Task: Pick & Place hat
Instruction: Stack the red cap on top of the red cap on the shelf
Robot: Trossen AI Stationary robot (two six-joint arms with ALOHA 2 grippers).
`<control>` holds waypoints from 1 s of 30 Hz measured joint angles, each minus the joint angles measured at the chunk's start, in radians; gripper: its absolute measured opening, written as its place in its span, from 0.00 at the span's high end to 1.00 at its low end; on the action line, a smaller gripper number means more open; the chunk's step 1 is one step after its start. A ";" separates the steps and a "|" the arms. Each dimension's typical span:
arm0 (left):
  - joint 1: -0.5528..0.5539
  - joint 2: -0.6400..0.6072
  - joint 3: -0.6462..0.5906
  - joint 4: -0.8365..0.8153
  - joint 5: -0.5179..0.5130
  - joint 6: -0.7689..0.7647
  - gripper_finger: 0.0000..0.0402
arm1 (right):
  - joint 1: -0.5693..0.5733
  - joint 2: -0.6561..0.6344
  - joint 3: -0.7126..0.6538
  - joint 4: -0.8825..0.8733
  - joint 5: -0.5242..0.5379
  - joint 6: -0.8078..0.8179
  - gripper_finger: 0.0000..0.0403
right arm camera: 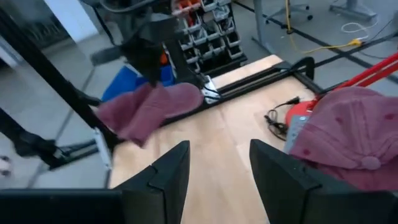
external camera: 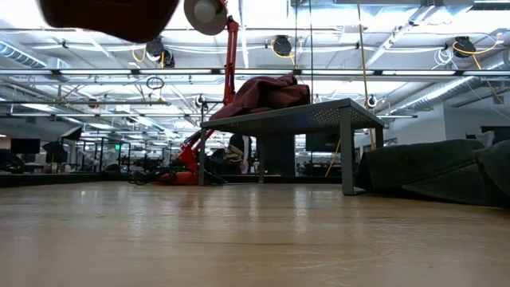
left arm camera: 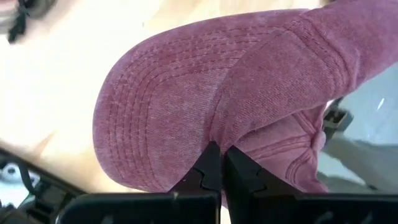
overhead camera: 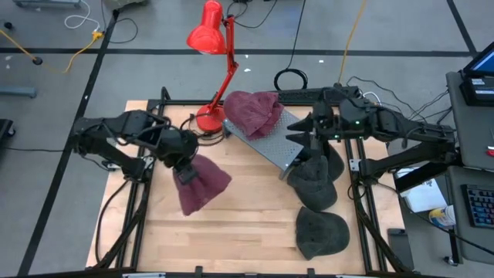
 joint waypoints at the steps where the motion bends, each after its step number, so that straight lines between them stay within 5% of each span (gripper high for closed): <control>1: 0.015 0.012 0.018 0.000 -0.005 0.007 1.00 | 0.007 -0.008 0.000 0.000 0.000 0.018 0.60; 16: 0.084 0.168 0.274 0.097 -0.186 0.070 1.00 | 0.108 -0.053 0.000 -0.011 0.002 0.265 0.60; 30: 0.084 0.178 0.296 0.438 -0.313 0.092 1.00 | 0.222 -0.049 0.000 -0.009 0.087 0.446 0.60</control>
